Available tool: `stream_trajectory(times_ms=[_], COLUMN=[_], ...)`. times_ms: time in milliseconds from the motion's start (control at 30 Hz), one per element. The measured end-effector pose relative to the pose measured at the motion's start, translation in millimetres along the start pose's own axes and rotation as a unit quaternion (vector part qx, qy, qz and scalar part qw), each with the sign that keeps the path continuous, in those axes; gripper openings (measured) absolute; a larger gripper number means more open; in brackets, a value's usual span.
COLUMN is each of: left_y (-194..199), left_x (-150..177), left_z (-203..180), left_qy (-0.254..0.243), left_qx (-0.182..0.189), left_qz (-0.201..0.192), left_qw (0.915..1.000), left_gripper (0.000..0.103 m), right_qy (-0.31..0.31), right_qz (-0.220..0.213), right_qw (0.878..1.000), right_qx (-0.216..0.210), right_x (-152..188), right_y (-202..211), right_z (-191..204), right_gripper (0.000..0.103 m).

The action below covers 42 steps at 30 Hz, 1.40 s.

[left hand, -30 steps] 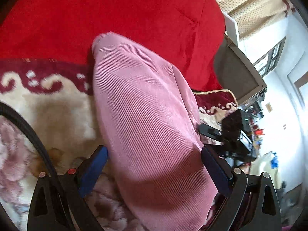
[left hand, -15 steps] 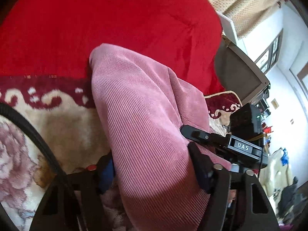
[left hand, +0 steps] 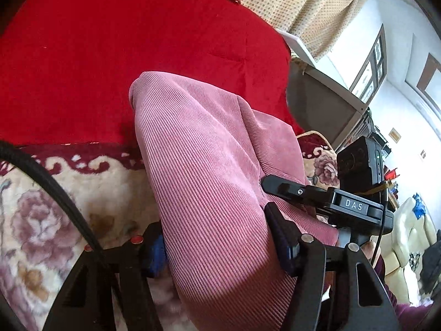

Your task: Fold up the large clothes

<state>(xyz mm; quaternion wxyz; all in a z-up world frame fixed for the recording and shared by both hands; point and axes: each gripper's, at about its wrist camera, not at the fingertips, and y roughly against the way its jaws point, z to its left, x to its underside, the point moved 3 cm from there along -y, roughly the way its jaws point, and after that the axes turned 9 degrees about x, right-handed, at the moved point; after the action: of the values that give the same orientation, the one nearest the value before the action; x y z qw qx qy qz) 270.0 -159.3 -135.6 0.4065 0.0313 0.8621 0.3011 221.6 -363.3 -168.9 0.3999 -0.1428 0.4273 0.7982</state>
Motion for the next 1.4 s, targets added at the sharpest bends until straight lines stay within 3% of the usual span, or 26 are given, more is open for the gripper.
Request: stream_trajectory(times_ms=[233,333,367,400,567,700,767,900,967,1000,1067,1233,1400], left_y=[19.2,-1.5,-9.6,-18.2,-2.2,21.5,32.9,57.2,55.6,50.9,41.6,36.1,44.0], left_x=[38.6,59.8,66.2,73.0,66.7,66.0,64.5,66.5,70.6,74.1,80.3,89.9,92.2], left_z=[-3.1,15.4,22.6,32.9,33.4,21.3,10.4,2.6,3.6,4.1,8.7,16.7,2.2], left_qy=[0.024,0.050,0.057,0.067,0.054,0.010,-0.018,-0.027,-0.028,-0.035,-0.054,-0.045,-0.063], left_qx=[-0.017,-0.041,-0.056,-0.068,-0.066,-0.094,-0.106,-0.089,-0.091,-0.103,-0.135,-0.127,-0.159], left_qz=[0.009,0.046,0.063,0.083,0.068,0.049,0.030,0.002,0.012,0.022,0.048,0.063,0.036], left_qw=[0.9995,0.9969,0.9948,0.9919,0.9940,0.9943,0.9937,0.9956,0.9954,0.9938,0.9882,0.9888,0.9846], left_gripper=[0.066,0.067,0.072,0.076,0.080,0.079,0.079,0.080,0.079,0.079,0.080,0.084,0.084], right_qy=[0.003,-0.009,-0.024,-0.029,-0.047,-0.029,-0.006,0.040,0.060,0.071,0.079,0.028,0.017], right_qz=[0.022,0.046,0.069,0.076,0.075,0.048,0.006,-0.044,-0.035,-0.023,0.002,0.110,0.081], right_qw=[1.000,0.999,0.996,0.995,0.994,0.992,0.988,0.989,0.990,0.991,0.989,0.978,0.985], right_qx=[0.003,0.022,0.045,0.054,0.066,0.112,0.153,0.136,0.123,0.116,0.123,0.173,0.149], right_x=[41.2,60.4,71.1,74.5,69.3,64.8,56.7,37.1,30.9,27.4,22.9,27.4,23.7], right_y=[7.8,-8.5,-22.1,-27.8,-10.9,28.5,52.7,70.5,60.6,49.8,22.8,-63.7,-29.4], right_z=[9.4,-4.7,-15.0,-19.2,-25.0,-30.7,-26.2,9.8,29.3,38.6,52.0,10.5,14.1], right_gripper=[0.050,0.050,0.051,0.054,0.067,0.067,0.067,0.067,0.060,0.051,0.044,0.042,0.045])
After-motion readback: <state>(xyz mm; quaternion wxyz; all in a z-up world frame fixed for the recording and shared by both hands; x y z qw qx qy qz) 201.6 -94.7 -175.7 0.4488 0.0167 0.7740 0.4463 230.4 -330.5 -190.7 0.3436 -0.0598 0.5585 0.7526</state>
